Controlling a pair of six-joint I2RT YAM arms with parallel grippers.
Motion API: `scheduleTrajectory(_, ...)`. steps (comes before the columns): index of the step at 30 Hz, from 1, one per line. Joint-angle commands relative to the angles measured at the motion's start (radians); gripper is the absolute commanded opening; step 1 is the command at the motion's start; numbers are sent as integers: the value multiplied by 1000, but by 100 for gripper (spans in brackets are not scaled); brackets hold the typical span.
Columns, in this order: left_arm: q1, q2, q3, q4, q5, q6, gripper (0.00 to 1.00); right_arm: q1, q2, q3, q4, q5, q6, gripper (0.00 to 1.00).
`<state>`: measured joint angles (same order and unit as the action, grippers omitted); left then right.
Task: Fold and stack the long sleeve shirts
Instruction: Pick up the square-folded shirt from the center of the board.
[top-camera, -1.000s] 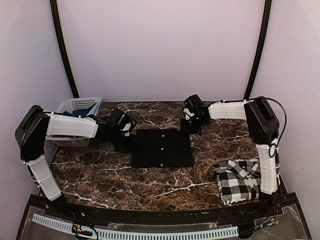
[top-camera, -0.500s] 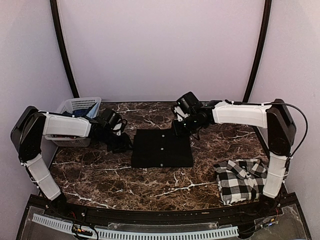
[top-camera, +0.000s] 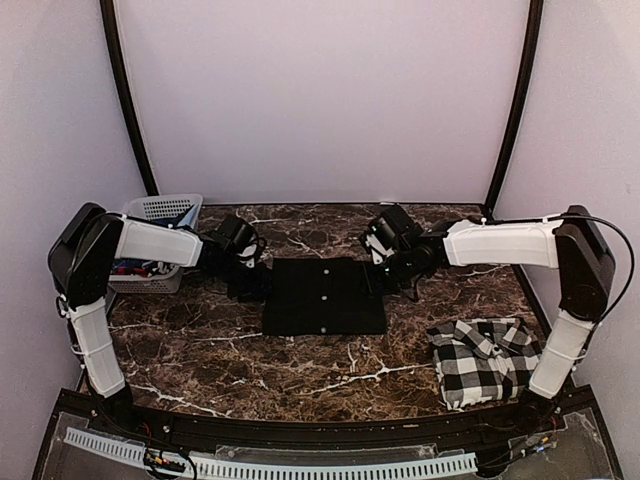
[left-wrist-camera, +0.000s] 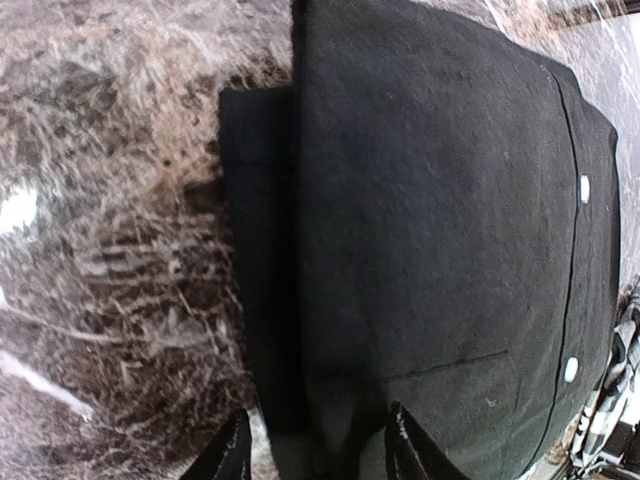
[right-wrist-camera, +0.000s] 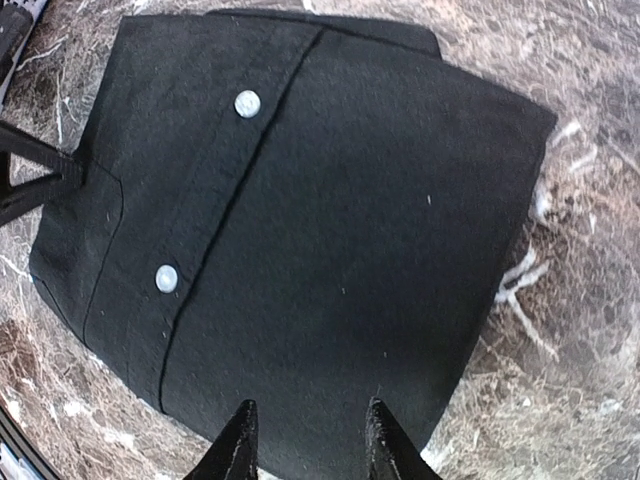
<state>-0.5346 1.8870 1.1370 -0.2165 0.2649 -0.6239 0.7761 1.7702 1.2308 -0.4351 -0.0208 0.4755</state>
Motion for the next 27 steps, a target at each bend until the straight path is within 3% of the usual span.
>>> scheduleTrajectory(1, -5, 33, 21, -45, -18, 15, 42, -3, -57, -44, 53, 18, 25, 34)
scheduleTrajectory(10, -35, 78, 17, -28, 18, -28, 30, -3, -126, -80, 57, 69, 53, 39)
scheduleTrajectory(16, -35, 74, 10, -24, 26, -43, 5, -3, -198, -107, 63, 129, 53, 39)
scheduleTrajectory(18, -35, 66, 8, -21, 34, -44, 0, -3, -259, -137, 95, 160, 49, 39)
scheduleTrajectory(27, -29, 9, 4, -70, 20, -8, 0, -17, -372, -210, 129, 264, 50, 41)
